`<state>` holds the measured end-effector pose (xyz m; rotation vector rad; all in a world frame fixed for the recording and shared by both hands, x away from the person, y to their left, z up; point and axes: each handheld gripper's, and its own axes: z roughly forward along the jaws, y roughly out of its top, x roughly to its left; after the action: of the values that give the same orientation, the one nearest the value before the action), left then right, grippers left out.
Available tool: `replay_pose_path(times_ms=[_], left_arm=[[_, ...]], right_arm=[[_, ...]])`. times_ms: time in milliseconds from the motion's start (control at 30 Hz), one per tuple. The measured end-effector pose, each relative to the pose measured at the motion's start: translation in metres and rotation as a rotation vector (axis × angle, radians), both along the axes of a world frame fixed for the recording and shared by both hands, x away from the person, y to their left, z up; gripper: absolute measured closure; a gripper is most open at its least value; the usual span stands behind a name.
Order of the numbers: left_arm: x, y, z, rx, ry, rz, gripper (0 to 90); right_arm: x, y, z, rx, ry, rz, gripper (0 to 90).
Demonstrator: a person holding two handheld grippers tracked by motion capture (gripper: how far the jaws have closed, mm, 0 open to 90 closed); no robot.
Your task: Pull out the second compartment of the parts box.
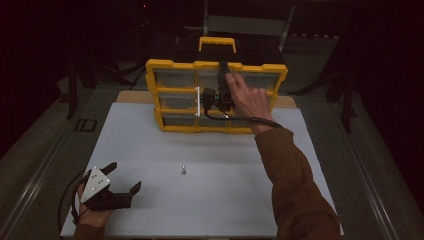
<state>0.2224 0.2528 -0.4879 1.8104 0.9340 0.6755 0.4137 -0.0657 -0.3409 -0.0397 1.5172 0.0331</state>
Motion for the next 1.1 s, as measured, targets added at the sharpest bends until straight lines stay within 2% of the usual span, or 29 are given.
replay_pose_path(times_ms=[167, 367, 433, 600, 633, 700, 800, 967, 1100], left_arm=[[0.000, 0.000, 0.000, -0.001, 0.000, 0.000, 0.0], [0.000, 0.000, 0.000, -0.002, 0.000, 0.000, 0.0], [0.000, 0.000, 0.000, -0.001, 0.001, 0.001, 0.0], [0.000, 0.000, 0.000, 0.001, 0.002, 0.001, 0.0], [0.000, 0.000, 0.000, 0.000, 0.001, 0.001, 0.0], [0.000, 0.000, 0.000, 0.000, 0.002, 0.001, 0.0], [0.000, 0.000, 0.000, -0.001, 0.001, 0.001, 0.0], [0.000, 0.001, 0.000, -0.003, 0.000, 0.002, 0.0], [0.000, 0.001, 0.000, -0.003, 0.000, 0.003, 0.0]], right_arm=[[0.000, 0.000, 0.000, 0.000, -0.006, 0.001, 50.9], [0.000, -0.002, -0.003, -0.005, -0.011, 0.016, 57.1], [-0.004, -0.003, -0.002, 0.009, 0.007, 0.022, 59.4], [-0.009, -0.003, 0.001, 0.003, 0.043, 0.026, 65.6], [-0.010, -0.004, 0.001, -0.002, 0.069, 0.026, 71.1], [-0.010, -0.004, 0.002, 0.000, 0.092, 0.023, 75.7], [-0.010, -0.004, 0.004, 0.005, 0.121, 0.019, 77.7], [-0.010, -0.002, 0.005, -0.004, 0.134, 0.002, 77.7], [-0.011, -0.001, 0.005, -0.038, 0.140, -0.006, 78.4]])
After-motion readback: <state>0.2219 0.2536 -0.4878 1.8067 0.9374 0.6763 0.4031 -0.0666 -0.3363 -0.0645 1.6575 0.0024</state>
